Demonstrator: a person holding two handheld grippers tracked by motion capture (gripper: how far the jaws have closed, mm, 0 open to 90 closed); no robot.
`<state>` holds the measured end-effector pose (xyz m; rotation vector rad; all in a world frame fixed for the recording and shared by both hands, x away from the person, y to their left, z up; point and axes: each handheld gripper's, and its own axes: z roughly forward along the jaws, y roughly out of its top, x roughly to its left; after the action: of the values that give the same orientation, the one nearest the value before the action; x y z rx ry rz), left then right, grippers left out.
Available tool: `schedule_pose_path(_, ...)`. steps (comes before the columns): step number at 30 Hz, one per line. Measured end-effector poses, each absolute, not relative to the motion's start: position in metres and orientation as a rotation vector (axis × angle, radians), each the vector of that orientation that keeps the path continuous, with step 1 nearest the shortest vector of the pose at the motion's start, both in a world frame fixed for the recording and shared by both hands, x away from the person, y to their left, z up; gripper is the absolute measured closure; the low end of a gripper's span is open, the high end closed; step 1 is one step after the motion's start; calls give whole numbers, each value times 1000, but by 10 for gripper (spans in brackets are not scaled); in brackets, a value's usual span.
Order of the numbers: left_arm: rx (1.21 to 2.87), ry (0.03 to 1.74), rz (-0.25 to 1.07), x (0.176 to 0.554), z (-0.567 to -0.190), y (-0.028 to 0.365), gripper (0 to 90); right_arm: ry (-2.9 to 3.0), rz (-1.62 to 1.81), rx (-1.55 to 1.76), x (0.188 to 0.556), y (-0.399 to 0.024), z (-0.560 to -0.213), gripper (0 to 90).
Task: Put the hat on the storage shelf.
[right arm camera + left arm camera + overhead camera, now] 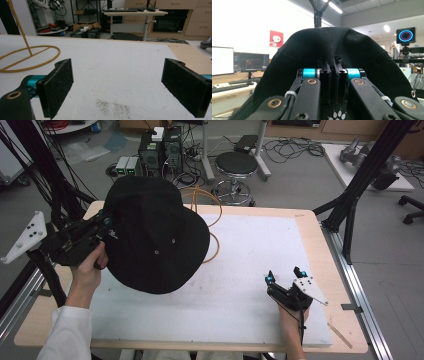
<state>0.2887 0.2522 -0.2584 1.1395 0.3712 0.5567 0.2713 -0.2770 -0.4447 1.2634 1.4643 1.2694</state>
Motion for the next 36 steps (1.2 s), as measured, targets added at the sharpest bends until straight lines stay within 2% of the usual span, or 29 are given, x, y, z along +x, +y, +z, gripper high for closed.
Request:
schedule_pose_path(20, 1108, 346, 610, 332, -219, 215, 863, 1462, 1273, 1257, 270, -279, -445, 97)
schedule_pose_path(36, 1133, 391, 620, 380, -210, 179, 862, 1457, 1283, 1260, 271, -281, -446, 97)
